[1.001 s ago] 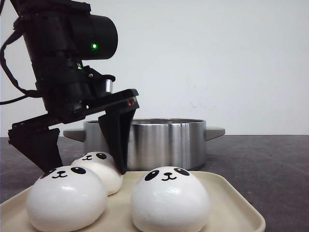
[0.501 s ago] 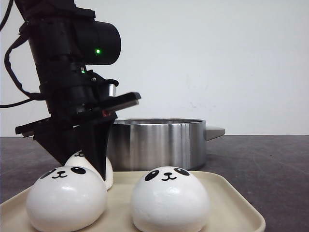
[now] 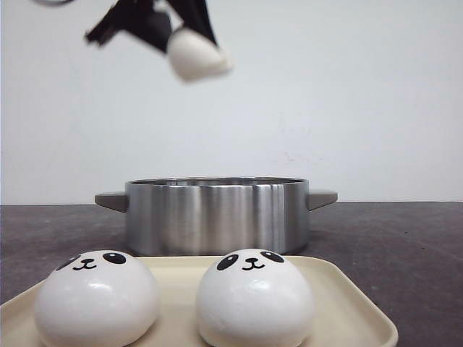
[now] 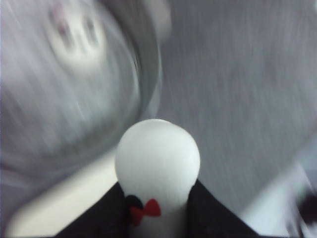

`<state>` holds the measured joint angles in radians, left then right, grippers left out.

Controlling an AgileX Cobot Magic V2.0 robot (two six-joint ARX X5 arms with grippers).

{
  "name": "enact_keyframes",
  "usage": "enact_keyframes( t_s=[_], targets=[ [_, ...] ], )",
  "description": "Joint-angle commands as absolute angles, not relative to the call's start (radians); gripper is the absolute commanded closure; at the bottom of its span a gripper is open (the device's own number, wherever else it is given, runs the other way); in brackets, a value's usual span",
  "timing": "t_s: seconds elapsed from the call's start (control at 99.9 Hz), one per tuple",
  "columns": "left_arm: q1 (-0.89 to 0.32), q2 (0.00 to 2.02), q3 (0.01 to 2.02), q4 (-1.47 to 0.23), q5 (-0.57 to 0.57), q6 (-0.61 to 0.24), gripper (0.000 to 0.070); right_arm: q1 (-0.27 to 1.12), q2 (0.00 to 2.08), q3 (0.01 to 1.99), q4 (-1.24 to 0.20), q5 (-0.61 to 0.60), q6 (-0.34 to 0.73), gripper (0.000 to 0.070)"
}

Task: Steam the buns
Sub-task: 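Lift the bun with the left gripper and move it over the pot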

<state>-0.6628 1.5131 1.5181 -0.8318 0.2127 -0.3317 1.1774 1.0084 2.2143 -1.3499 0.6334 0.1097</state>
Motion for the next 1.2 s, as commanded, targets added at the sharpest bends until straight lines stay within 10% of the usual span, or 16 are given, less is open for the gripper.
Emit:
enact_keyframes(
  t_s=[0.0,1.192],
  targets=[
    [-0.656,1.554,1.566,-0.804,0.151,-0.307,0.0698,1.189,1.016,2.236,-1.423,0.637,0.12,0.0693],
    [-0.489,2.277,2.02,-0.933,0.112,-0.299,0.0663,1.189,1.016,2.231,-1.423,0.68,0.15,0.0693]
  ],
)
